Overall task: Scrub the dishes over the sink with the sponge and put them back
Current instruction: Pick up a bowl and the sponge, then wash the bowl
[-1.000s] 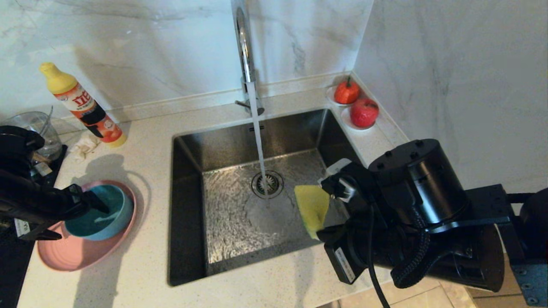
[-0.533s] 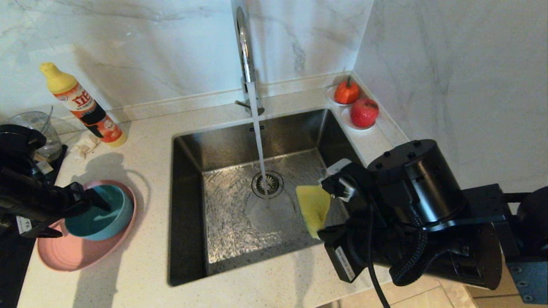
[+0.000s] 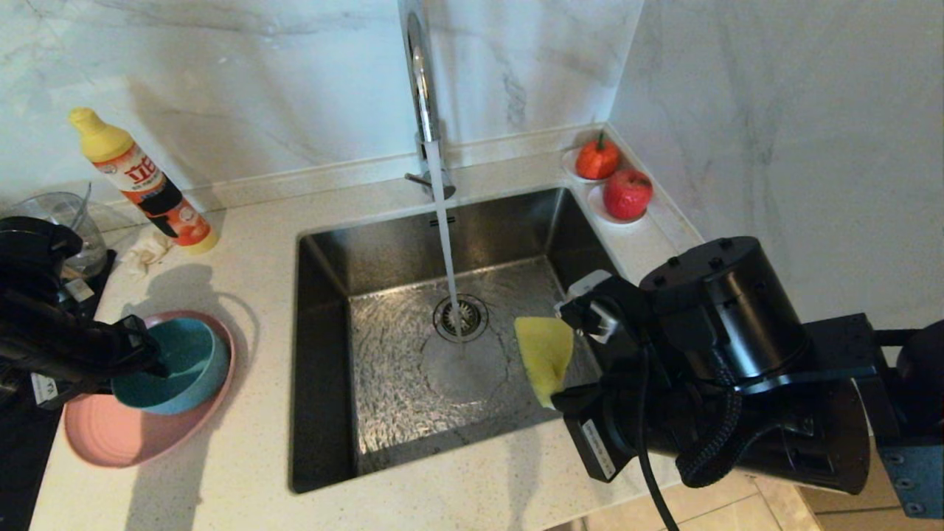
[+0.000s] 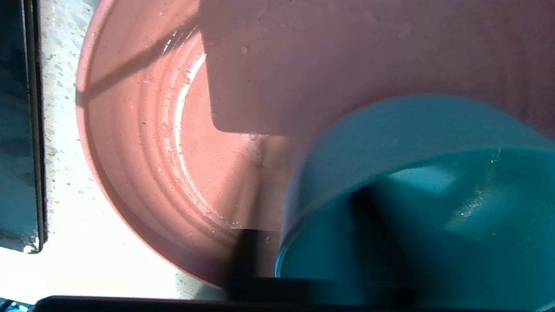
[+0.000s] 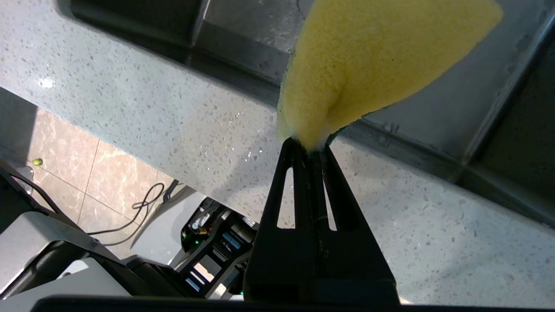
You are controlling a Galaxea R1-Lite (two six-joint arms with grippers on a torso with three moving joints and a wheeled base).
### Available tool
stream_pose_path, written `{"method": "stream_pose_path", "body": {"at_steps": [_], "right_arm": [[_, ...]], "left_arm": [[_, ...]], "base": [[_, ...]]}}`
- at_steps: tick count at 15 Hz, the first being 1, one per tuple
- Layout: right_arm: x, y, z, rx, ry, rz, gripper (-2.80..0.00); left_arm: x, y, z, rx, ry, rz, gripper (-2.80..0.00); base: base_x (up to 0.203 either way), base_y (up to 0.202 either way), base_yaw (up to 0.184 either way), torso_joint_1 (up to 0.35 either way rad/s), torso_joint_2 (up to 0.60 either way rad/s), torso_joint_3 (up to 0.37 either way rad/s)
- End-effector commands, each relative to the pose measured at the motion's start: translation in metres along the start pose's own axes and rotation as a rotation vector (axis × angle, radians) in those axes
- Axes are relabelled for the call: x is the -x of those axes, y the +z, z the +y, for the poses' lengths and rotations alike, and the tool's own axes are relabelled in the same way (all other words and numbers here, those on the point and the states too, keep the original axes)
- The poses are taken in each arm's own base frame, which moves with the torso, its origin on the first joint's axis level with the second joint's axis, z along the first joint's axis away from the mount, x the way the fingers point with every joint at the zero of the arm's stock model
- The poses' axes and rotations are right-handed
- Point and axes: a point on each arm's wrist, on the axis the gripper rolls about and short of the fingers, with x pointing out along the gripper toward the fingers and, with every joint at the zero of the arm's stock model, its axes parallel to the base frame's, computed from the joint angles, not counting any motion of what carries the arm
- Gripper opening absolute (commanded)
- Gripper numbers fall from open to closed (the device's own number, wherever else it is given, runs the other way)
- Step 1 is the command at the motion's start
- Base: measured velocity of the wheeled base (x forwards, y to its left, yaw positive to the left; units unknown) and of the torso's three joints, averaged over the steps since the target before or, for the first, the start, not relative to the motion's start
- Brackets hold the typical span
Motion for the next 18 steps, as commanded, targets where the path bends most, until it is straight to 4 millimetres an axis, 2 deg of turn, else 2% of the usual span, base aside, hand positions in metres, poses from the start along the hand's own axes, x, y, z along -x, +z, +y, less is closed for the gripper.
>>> {"method": "stream_pose_path", "body": {"at_steps": [1, 6, 9, 11, 14, 15, 18], "right_arm": [[0.001, 0.0, 0.0, -0.003, -0.002, -0.002, -2.8], [0.005, 0.001, 0.0, -0.004, 0.001, -0.012, -2.8], [0.007, 0.001, -0.001, -0.004, 0.001, -0.015, -2.8], [0.011, 0.002, -0.001, -0.004, 0.004, -0.024, -2.8], [0.013, -0.002, 0.001, 0.002, 0.012, -0.017, -2.8], [0.012, -0.004, 0.001, 0.003, 0.014, -0.01, -2.8], [0.017, 0.0, 0.0, -0.003, 0.015, -0.031, -2.8]], "left_arm": [[0.004, -0.001, 0.0, 0.004, -0.02, 0.003, -2.8], [0.03, -0.004, -0.002, 0.002, -0.046, -0.056, -2.8], [0.054, -0.005, -0.003, -0.003, -0.063, -0.123, -2.8], [0.078, -0.002, 0.0, 0.006, -0.072, -0.178, -2.8], [0.129, -0.006, -0.006, -0.004, -0.122, -0.257, -2.8], [0.142, -0.009, -0.011, -0.012, -0.146, -0.28, -2.8], [0.164, -0.02, -0.05, -0.103, -0.256, -0.269, -2.8]], "base": [[0.0, 0.0, 0.0, 0.0, 0.0, 0.0], [0.0, 0.0, 0.0, 0.0, 0.0, 0.0], [0.0, 0.0, 0.0, 0.0, 0.0, 0.0], [0.0, 0.0, 0.0, 0.0, 0.0, 0.0], [0.0, 0.0, 0.0, 0.0, 0.0, 0.0], [0.0, 0.0, 0.0, 0.0, 0.0, 0.0], [0.0, 0.0, 0.0, 0.0, 0.0, 0.0]]}}
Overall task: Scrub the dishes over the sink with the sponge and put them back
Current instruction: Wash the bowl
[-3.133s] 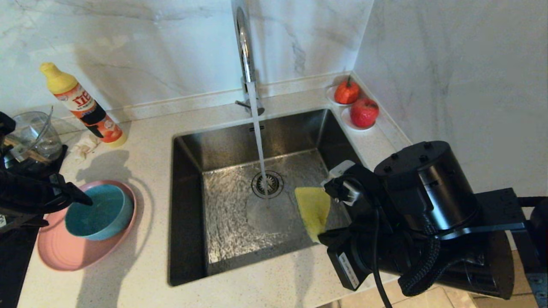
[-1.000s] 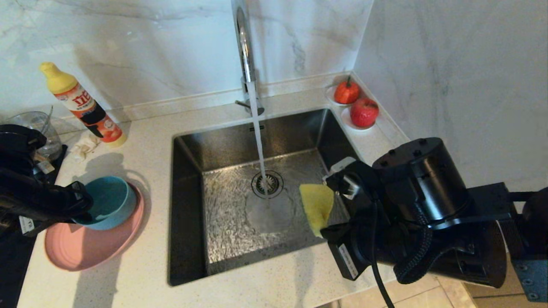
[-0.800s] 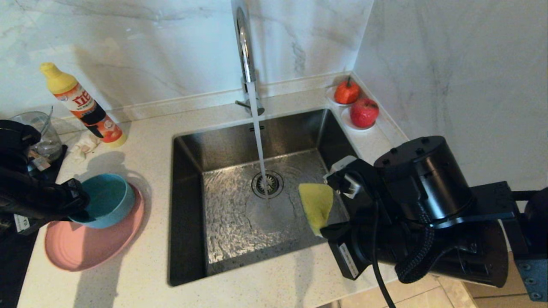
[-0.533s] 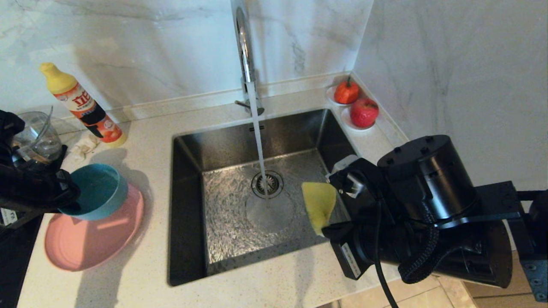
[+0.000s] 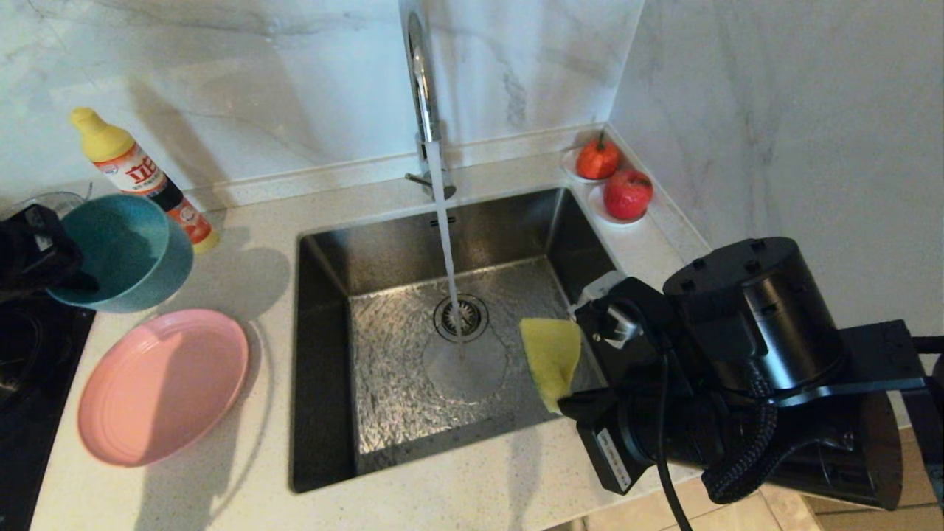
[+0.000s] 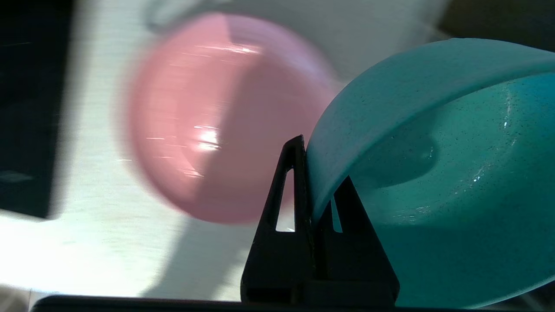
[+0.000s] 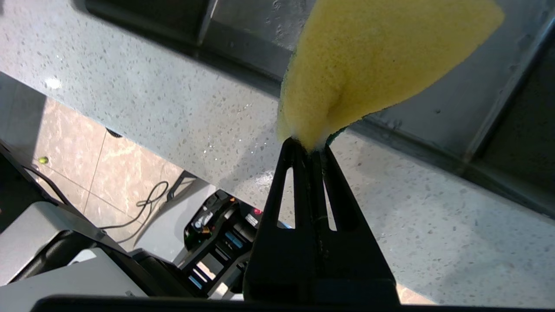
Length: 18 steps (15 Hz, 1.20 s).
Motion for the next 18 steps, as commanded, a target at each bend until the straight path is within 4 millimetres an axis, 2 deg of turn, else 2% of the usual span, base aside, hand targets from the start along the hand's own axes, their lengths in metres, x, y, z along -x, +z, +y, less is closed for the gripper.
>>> {"method": "stream_pose_path", "body": {"at_steps": [1, 4, 6, 8, 11, 18], "right_arm": [[0.01, 0.004, -0.001, -0.006, 0.003, -0.03, -2.8], [0.021, 0.001, -0.003, -0.059, 0.009, -0.044, -2.8], [0.026, 0.001, -0.003, -0.07, 0.014, -0.053, -2.8], [0.026, 0.001, -0.004, -0.072, 0.012, -0.054, -2.8], [0.027, 0.0, -0.004, -0.076, 0.017, -0.053, -2.8], [0.022, -0.002, -0.004, -0.081, 0.036, -0.093, -2.8]], "left_arm": [[0.015, -0.004, -0.037, -0.064, -0.098, 0.006, -2.8], [-0.013, -0.02, -0.084, -0.084, -0.131, 0.116, -2.8], [-0.04, -0.039, -0.115, -0.118, -0.103, 0.172, -2.8], [-0.068, -0.052, -0.136, -0.11, -0.07, 0.19, -2.8], [-0.109, -0.068, -0.154, -0.079, -0.032, 0.238, -2.8], [-0.16, -0.082, -0.175, 0.023, 0.004, 0.273, -2.8]], "base": [[0.0, 0.0, 0.0, 0.0, 0.0, 0.0], [0.0, 0.0, 0.0, 0.0, 0.0, 0.0], [0.0, 0.0, 0.0, 0.0, 0.0, 0.0], [0.0, 0.0, 0.0, 0.0, 0.0, 0.0], [0.0, 0.0, 0.0, 0.0, 0.0, 0.0], [0.0, 0.0, 0.0, 0.0, 0.0, 0.0]]}}
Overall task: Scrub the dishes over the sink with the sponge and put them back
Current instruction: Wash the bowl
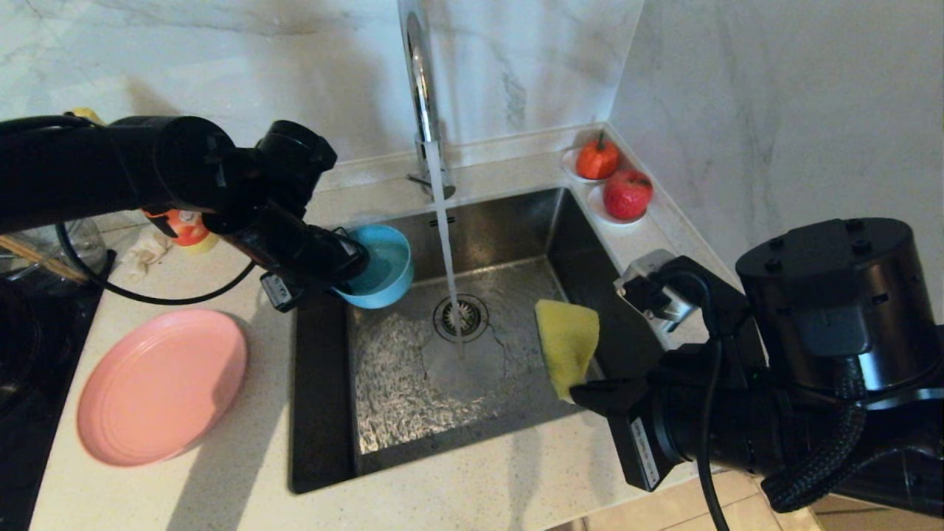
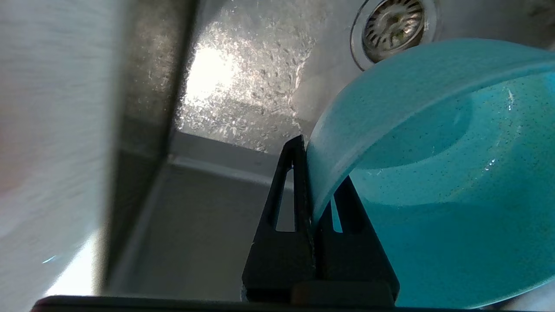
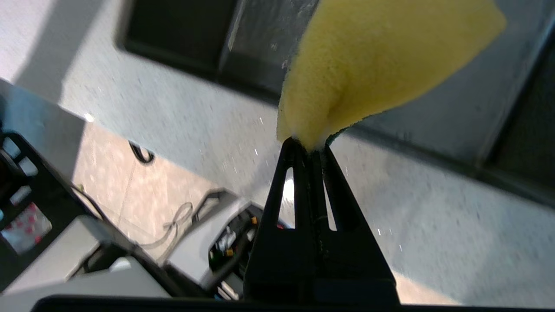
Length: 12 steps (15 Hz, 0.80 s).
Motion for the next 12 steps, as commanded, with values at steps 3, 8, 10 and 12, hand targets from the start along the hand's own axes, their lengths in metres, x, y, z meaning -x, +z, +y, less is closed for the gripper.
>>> {"method": "stream_pose_path", "body": {"at_steps": [3, 8, 10, 12], "right_arm": [[-0.005, -0.011, -0.004, -0.006, -0.008, -0.014, -2.8], [-0.005, -0.011, -0.004, -0.002, -0.005, -0.025, -2.8], [-0.004, -0.01, -0.004, -0.001, -0.004, -0.029, -2.8], [-0.004, -0.01, -0.004, -0.001, -0.004, -0.031, -2.8]], "left_arm": [[-0.044, -0.016, -0.013, 0.016, 0.025, 0.044, -2.8], [-0.047, -0.029, -0.031, 0.008, -0.038, 0.025, -2.8], [-0.055, -0.031, -0.035, 0.019, -0.043, -0.006, -2.8], [-0.061, -0.036, -0.038, 0.01, -0.033, -0.005, -2.8]], "base": [[0.0, 0.0, 0.0, 0.0, 0.0, 0.0], [0.0, 0.0, 0.0, 0.0, 0.0, 0.0], [0.0, 0.0, 0.0, 0.0, 0.0, 0.0], [0.0, 0.0, 0.0, 0.0, 0.0, 0.0]]}}
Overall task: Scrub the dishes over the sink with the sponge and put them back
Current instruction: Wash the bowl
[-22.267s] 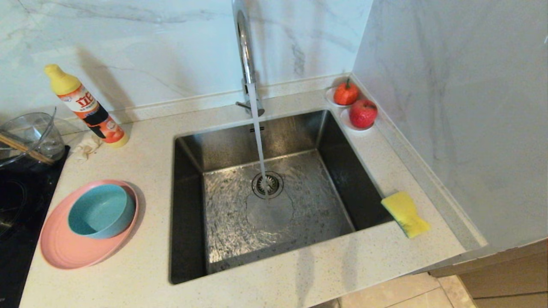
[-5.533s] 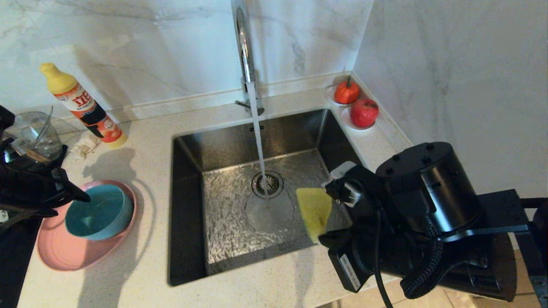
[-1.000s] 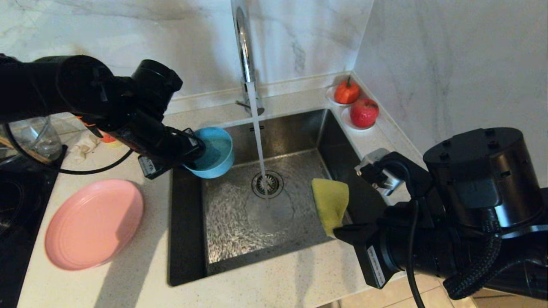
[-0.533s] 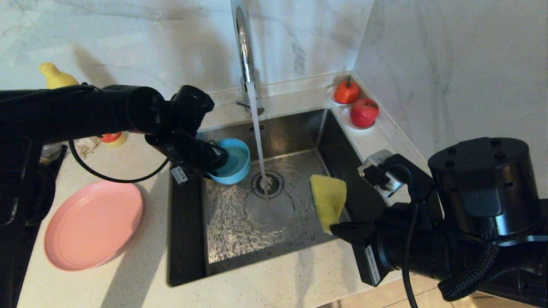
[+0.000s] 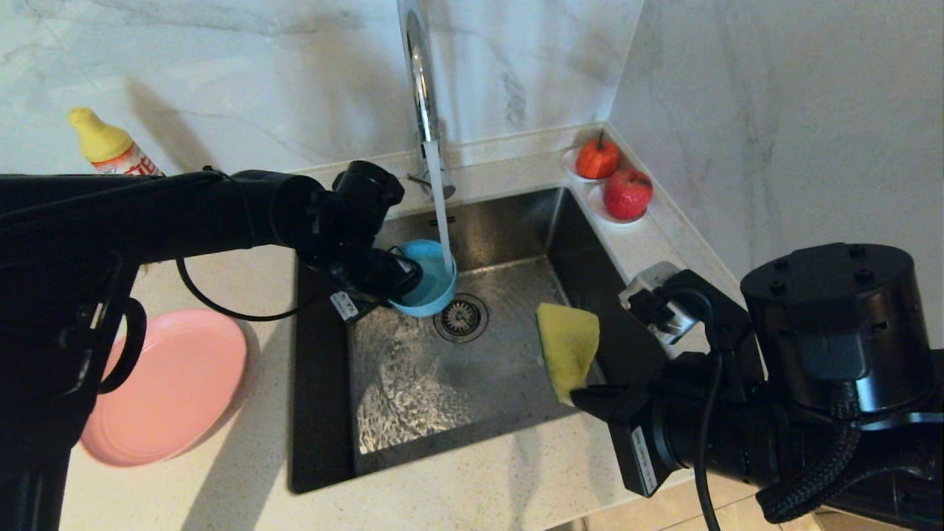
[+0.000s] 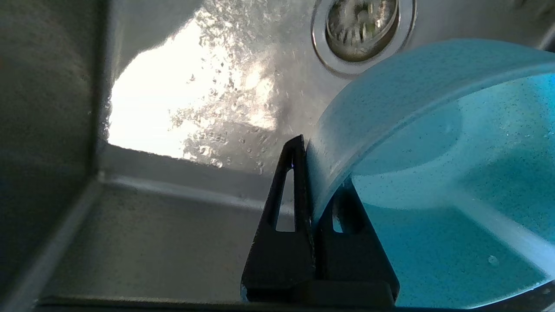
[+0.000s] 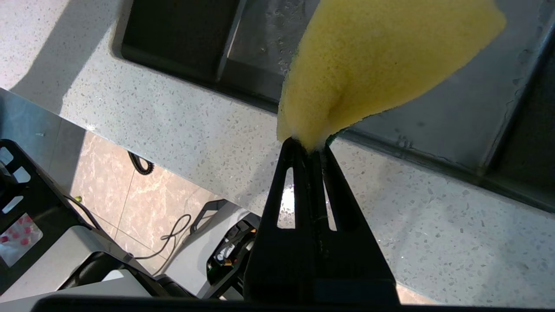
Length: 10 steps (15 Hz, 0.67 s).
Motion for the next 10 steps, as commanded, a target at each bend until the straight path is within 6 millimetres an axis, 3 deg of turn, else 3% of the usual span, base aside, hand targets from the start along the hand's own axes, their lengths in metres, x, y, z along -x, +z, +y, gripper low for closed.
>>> {"method": "stream_pose_path", "body": {"at_steps": [1, 10], "right_arm": [[0.001, 0.001, 0.0, 0.0, 0.0, -0.005, -2.8], [0.006, 0.005, 0.0, -0.002, 0.004, -0.027, -2.8]], "left_arm": [[-0.009, -0.004, 0.0, -0.001, 0.012, 0.009, -2.8], [-0.009, -0.017, -0.01, -0.027, -0.011, 0.02, -2.8]], "base": [[0.0, 0.0, 0.0, 0.0, 0.0, 0.0], [0.0, 0.0, 0.0, 0.0, 0.0, 0.0]]}}
